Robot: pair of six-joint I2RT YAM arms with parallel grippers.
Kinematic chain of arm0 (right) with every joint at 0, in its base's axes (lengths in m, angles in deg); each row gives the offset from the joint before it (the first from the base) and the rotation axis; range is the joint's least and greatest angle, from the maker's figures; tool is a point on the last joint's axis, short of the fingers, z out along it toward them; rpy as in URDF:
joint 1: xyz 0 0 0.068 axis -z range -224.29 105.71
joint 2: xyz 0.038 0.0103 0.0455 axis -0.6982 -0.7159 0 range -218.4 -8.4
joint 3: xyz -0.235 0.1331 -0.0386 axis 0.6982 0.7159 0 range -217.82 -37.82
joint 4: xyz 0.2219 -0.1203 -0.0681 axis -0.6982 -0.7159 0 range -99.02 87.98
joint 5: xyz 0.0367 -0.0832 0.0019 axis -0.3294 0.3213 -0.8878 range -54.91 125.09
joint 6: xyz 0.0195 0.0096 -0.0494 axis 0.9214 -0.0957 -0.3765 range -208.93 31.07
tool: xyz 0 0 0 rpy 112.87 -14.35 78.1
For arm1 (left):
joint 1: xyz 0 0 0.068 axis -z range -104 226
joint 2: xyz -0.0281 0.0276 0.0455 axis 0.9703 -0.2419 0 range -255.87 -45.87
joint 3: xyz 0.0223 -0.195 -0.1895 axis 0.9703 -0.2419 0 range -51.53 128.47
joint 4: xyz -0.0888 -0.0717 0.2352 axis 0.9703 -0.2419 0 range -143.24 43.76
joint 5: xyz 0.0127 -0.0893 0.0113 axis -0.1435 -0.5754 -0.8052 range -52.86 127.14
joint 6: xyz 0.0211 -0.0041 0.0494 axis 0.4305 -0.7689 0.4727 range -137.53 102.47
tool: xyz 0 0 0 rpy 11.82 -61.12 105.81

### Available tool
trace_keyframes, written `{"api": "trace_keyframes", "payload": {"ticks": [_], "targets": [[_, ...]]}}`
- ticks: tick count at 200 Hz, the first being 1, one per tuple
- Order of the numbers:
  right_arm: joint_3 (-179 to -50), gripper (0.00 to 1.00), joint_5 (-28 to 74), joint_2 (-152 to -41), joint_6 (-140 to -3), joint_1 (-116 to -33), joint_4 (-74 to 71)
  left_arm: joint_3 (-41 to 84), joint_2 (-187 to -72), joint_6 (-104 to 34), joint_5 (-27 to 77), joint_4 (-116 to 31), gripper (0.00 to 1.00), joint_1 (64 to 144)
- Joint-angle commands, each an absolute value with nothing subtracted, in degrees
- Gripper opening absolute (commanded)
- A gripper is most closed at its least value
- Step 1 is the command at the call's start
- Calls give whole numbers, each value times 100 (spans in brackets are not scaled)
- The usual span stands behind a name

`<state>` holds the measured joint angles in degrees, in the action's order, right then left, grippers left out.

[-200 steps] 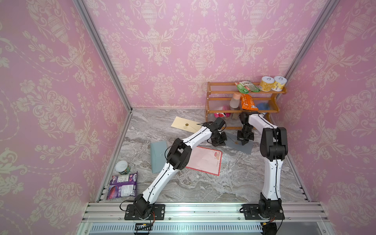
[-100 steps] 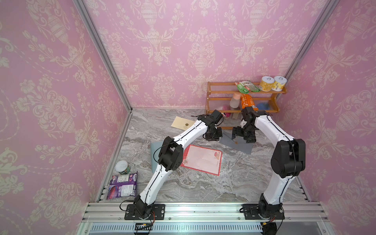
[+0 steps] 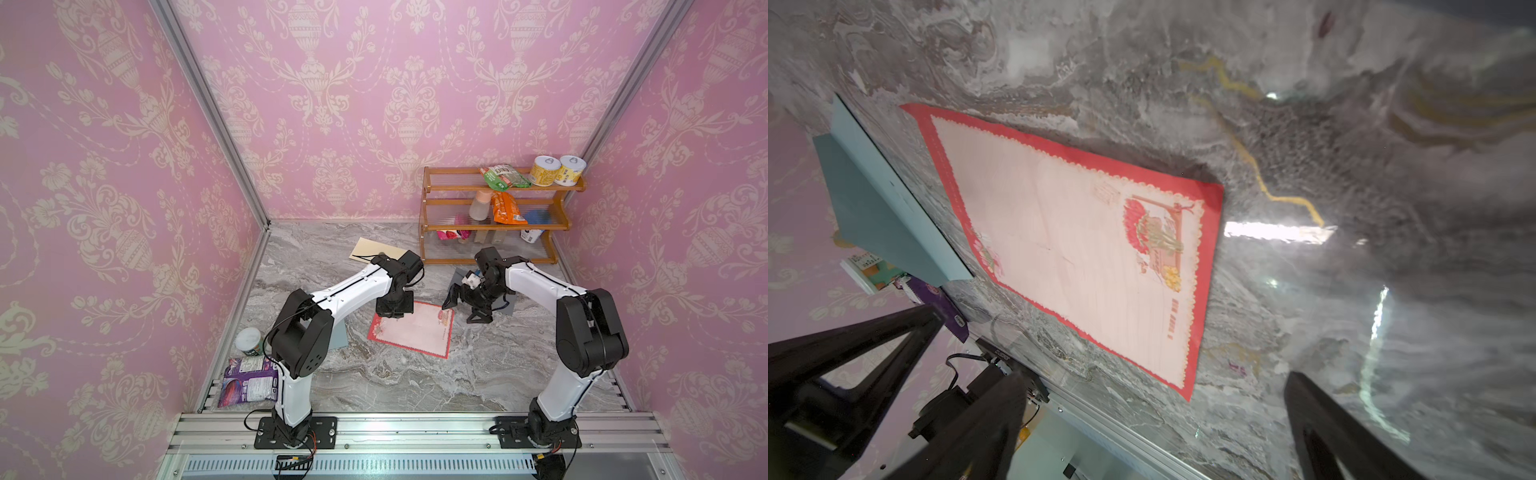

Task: Fold the letter paper in half and place it into the envelope
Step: Fold the letter paper at the center of the board.

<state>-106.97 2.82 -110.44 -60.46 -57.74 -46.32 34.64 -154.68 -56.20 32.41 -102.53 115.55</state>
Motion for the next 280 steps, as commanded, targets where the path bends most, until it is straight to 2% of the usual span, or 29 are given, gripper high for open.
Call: {"api": "trace_keyframes", "payload": {"ticks": [1,93,162,218,251,280], "targets": [[-10651,100,-77,-11238,-5721,-5898,-4079,3169,-15112,-5602,3594,-10178,0,11513],[-10814,100,239,-11855,-5764,-5977,-3997,2546,-15263,-5462,3557,-9954,0,11414],[-10271,100,4,-12106,-5695,-5980,-3068,2398,-15576,-5295,3348,-9818,0,11399],[-9802,99,-499,-11821,-5638,-6063,-2251,2565,-15899,-5253,3142,-9731,0,11398],[-9663,95,-892,-11701,-5503,-6196,-1903,2716,-16130,-5260,2999,-9695,0,11402],[-9549,84,-1015,-11530,-5500,-6317,-1719,2865,-16282,-5319,2915,-9650,0,11403]]}}
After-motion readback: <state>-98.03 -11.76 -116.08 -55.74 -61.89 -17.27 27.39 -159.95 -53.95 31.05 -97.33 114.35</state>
